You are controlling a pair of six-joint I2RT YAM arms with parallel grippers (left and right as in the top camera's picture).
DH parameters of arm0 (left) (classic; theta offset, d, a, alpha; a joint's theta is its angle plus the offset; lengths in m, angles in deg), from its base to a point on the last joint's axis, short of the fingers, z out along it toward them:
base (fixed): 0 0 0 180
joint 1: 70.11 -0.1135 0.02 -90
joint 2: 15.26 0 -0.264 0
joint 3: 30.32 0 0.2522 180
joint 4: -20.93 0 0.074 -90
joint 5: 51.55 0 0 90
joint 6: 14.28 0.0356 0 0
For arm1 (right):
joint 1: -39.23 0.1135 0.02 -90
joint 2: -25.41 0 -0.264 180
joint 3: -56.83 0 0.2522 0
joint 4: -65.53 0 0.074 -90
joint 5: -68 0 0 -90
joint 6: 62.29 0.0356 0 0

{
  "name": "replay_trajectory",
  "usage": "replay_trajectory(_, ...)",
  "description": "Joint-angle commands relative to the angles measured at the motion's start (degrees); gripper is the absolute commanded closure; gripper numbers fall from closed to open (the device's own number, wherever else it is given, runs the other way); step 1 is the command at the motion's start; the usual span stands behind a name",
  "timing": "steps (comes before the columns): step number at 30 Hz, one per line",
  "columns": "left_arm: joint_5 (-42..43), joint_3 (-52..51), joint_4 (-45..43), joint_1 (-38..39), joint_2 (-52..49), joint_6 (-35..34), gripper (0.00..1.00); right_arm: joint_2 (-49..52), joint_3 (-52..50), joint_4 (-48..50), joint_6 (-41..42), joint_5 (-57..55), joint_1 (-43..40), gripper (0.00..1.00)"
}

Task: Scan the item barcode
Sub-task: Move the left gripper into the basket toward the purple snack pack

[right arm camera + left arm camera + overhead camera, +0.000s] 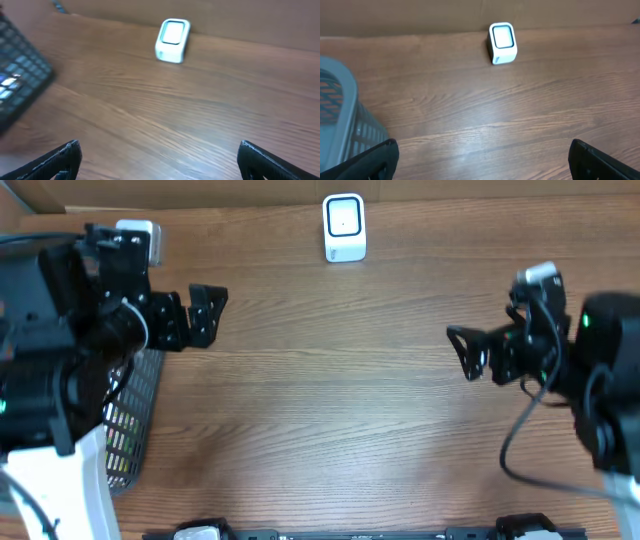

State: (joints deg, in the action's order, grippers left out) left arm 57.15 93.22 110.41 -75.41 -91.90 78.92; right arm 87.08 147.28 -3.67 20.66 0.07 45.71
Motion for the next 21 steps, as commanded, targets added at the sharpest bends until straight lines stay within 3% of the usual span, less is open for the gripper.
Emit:
replay_trajectory(1, 0.44, 1.01, -0.22, -0.28, -2.54, 1.07, 0.01, 3.50, 2.56, -0.94, 1.70, 9.51, 0.26, 0.00)
replay_trajectory(3, -0.33, 1.01, -0.98, -0.39, -3.50, -0.83, 0.00, 5.29, 2.51, -1.44, 1.66, 12.94, 0.26, 0.00)
replay_trajectory(7, -11.37, 1.05, -1.73, -2.93, -3.96, -17.18, 0.00, 8.13, 2.51, -1.73, 1.66, 15.15, 0.26, 0.00)
replay_trajectory(9, -13.42, 1.40, -1.73, -5.97, -3.91, -21.79, 0.00, 9.01, 2.51, -1.77, 1.66, 15.13, 0.26, 0.00)
replay_trajectory(21, -16.90, 1.88, -2.27, -31.19, -6.27, -32.65, 0.00, 10.16, 2.43, -2.16, 1.64, 12.96, 0.26, 0.00)
